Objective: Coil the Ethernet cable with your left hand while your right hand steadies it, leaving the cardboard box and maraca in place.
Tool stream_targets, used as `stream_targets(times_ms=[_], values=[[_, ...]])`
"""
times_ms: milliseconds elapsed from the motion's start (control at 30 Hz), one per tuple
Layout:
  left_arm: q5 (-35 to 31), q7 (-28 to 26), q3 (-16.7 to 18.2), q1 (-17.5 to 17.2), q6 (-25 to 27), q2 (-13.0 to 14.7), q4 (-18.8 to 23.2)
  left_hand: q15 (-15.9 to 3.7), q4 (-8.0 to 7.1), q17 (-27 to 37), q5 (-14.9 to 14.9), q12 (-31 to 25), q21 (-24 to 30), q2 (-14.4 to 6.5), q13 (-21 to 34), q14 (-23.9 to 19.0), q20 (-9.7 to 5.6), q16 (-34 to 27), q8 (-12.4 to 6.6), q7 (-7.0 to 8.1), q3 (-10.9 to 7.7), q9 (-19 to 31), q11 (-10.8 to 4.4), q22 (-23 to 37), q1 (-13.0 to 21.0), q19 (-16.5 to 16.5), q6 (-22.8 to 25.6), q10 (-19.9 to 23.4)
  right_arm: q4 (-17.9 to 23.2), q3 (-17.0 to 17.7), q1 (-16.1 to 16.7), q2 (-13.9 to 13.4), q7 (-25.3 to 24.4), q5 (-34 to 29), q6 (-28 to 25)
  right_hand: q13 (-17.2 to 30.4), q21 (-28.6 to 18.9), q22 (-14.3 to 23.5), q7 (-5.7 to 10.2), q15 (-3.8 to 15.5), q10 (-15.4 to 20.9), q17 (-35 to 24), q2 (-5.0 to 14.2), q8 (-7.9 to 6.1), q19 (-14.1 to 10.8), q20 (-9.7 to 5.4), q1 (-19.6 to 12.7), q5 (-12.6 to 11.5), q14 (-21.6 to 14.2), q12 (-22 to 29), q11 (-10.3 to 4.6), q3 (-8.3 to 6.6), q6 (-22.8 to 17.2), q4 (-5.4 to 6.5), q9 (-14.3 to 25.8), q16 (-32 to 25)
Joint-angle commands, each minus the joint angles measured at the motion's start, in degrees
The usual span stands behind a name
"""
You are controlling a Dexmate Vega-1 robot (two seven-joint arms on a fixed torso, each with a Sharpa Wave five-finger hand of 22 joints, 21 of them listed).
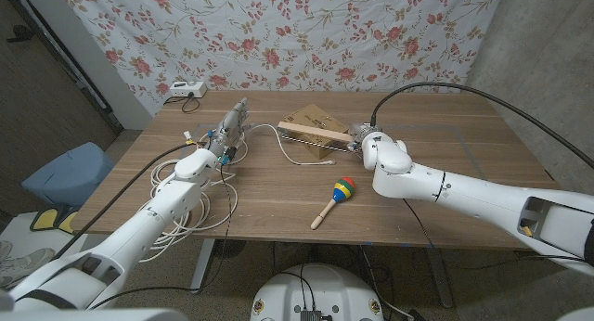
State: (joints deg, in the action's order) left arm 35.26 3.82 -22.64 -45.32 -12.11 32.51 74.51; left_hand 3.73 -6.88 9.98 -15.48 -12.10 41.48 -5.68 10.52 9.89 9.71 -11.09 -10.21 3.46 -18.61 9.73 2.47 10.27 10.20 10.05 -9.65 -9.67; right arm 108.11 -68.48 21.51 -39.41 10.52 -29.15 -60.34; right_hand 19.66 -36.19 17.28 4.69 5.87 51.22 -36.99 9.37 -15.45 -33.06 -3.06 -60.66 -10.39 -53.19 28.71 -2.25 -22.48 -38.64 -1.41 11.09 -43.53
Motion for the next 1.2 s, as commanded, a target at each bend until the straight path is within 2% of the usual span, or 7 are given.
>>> stream_targets(times_ms=[33, 200, 433, 867, 933, 1067, 1200], values=[[-1.4, -1.1, -1.0, 0.9, 3.5, 1.2, 2.0, 0.35, 0.40, 0.2, -0.3, -0.6, 0.1, -0.3, 0.3, 0.0, 0.48, -0.5, -0.49, -0.29, 0.01, 0.2, 0.27, 0.1, 0.0, 3.3, -1.8, 0.4, 0.2, 9.0, 8.3, -1.0, -10.5, 2.3, 7.8, 3.6, -3.3, 1.3, -2.51, 6.51, 5.4, -6.9, 1.68, 1.88, 0.2, -0.67, 6.1, -1.3, -3.8, 4.5, 0.64, -0.48, -8.1, 4.94, 0.6, -5.1], [-2.5, -2.1, -1.6, 1.2, 5.9, 2.2, 3.7, 0.53, 1.06, 0.1, -0.3, -0.9, -0.1, -0.7, 0.3, -1.1, 0.47, -0.6, -0.55, -0.41, -0.46, 0.2, 0.93, 0.1, 0.8, 2.9, -1.4, 1.6, 0.6, 13.9, 13.4, -1.2, -17.3, 3.4, 11.8, 25.3, -12.9, 4.9, -2.86, 6.54, 6.9, -30.3, 2.07, 0.86, 0.9, -1.56, 9.2, -4.8, -3.4, 20.9, -3.62, -0.10, -10.6, 9.12, 8.3, -16.0], [-8.2, -10.6, -3.0, 0.8, 15.5, 5.6, 11.9, 2.13, 7.21, 0.4, 2.5, -2.8, 0.0, 0.0, 0.6, -10.7, 0.83, -2.2, -1.51, -2.57, -2.80, 0.3, 2.05, 0.5, 6.9, -3.2, 4.9, 9.8, 1.0, 20.2, 19.6, -1.0, -26.0, 4.9, 16.9, 45.0, -20.4, 6.4, -2.44, 6.46, 4.6, -34.1, 1.77, -4.64, 1.2, -1.75, 9.8, -6.2, -5.6, 31.5, -6.08, -1.52, -9.7, 9.54, 17.3, -21.7], [-18.7, -28.6, -5.6, -0.2, 39.7, 7.9, 28.4, -3.42, 15.65, 6.8, 5.1, -10.6, 11.0, 1.4, 3.5, -48.0, -2.36, -18.7, -5.55, -7.75, -4.49, 1.1, 0.61, 2.2, 12.7, -29.6, 33.0, 39.5, -1.8, 27.9, 27.4, 1.3, -41.8, 4.8, 27.6, 50.7, -23.2, 6.9, -2.24, 6.42, 4.4, -34.1, 1.74, -7.34, 1.8, -2.15, 10.1, -6.6, -5.1, 34.9, -6.84, -2.02, -9.2, 9.78, 21.1, -24.1], [-20.9, -31.2, -5.8, -1.3, 37.9, 7.6, 29.1, -3.10, 15.79, 8.1, 5.2, -10.4, 10.5, 1.6, 3.9, -45.5, -1.75, -19.1, -5.05, -7.47, -4.12, 1.1, 0.51, 2.4, 13.4, -26.9, 33.4, 39.7, -2.3, 28.6, 27.9, 1.5, -42.5, 5.2, 28.9, 50.9, -23.5, 6.9, -2.33, 6.43, 4.4, -34.1, 1.72, -7.67, 1.8, -2.14, 10.2, -6.6, -5.1, 35.1, -6.83, -2.05, -9.4, 9.80, 21.4, -24.3], [-26.3, -33.8, -6.9, -2.3, 36.2, 8.7, 30.6, -1.28, 15.43, 5.9, 5.0, -5.8, 5.8, 2.1, 4.7, -27.1, 1.23, -9.9, -1.13, -4.60, -4.34, 1.3, -1.39, 2.1, 14.2, -10.5, 26.4, 29.8, -2.7, 29.7, 28.9, 1.7, -43.6, 5.6, 30.7, 51.1, -23.9, 6.9, -2.50, 6.44, 4.5, -34.1, 1.71, -8.13, 1.9, -2.21, 10.2, -6.6, -5.1, 35.7, -6.88, -2.11, -9.4, 9.80, 22.0, -24.7], [-30.0, -31.8, -8.3, -1.4, 38.8, 10.9, 33.0, -1.49, 15.63, 4.0, 4.8, -3.9, 3.5, 4.3, 4.7, -22.2, 1.38, -6.4, -0.10, -2.51, -3.48, 1.2, -3.31, 1.5, 14.3, -5.7, 20.8, 25.4, -2.7, 30.6, 29.7, 1.7, -44.2, 5.7, 32.0, 51.2, -24.3, 7.0, -2.51, 6.45, 4.6, -34.1, 1.68, -8.52, 2.0, -2.28, 10.2, -6.6, -5.1, 36.1, -7.10, -2.16, -9.4, 9.79, 22.5, -25.1]])
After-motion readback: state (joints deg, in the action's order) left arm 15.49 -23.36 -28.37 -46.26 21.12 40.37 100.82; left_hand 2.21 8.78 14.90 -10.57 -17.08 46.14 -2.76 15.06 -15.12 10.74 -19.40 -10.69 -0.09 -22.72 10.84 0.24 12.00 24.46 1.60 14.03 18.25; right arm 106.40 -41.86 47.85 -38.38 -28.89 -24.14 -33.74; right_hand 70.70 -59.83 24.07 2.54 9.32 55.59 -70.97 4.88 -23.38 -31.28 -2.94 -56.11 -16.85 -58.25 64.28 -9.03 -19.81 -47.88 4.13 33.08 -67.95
